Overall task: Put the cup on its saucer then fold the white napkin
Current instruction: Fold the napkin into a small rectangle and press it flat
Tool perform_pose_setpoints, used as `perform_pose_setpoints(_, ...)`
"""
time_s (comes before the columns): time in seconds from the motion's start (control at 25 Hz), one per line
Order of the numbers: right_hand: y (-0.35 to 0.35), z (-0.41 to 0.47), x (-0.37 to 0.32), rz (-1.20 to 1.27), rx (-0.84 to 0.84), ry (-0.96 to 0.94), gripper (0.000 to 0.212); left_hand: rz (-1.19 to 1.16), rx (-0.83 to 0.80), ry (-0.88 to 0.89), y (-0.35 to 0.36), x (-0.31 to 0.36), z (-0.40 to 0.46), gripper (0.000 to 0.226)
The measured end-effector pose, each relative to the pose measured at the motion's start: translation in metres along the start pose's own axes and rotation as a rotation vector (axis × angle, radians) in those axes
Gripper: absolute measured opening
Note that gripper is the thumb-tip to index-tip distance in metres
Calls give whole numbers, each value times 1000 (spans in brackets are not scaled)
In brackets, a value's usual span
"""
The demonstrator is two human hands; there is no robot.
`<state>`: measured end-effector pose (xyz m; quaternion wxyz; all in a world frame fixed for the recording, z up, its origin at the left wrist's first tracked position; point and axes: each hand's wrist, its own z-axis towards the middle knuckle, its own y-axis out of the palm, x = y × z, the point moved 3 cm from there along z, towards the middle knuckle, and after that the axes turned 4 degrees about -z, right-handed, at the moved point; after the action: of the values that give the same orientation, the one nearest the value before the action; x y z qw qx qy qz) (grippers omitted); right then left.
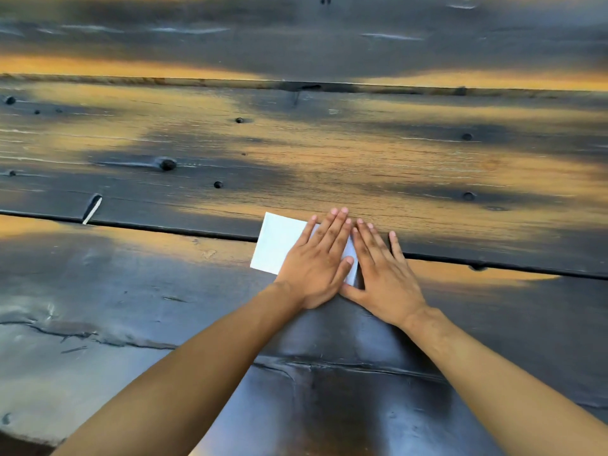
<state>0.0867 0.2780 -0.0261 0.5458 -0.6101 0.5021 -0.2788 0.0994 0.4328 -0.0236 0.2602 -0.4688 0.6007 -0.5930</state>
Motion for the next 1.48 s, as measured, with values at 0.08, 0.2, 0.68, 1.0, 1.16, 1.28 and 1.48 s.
perform_pose_setpoints(0.08,1,0,0,-36,-4,15,103,18,-36,-40,7,3,5,69)
perform_pose_setpoints(0.2,1,0,2,-41,-10,4,106,59,-31,-98,8,-32,-10,72)
perform_pose_setpoints(0.68,2,-1,-3,-91,20,22,107,67,-4,-102,-2,-31,-7,70)
perform_pose_setpoints(1.0,3,0,-1,-82,-14,16,104,73,-18,-254,-4,-109,-45,77)
perform_pose_setpoints(1.16,1,-1,-3,-74,-9,21,104,22,0,-438,-17,-127,-56,82)
perform_pose_setpoints(1.28,3,-2,-2,-69,6,25,104,4,137,-388,-16,-81,-34,78)
perform_pose_setpoints(1.48,6,-2,-2,-84,11,13,106,77,-9,-105,17,-26,-21,71)
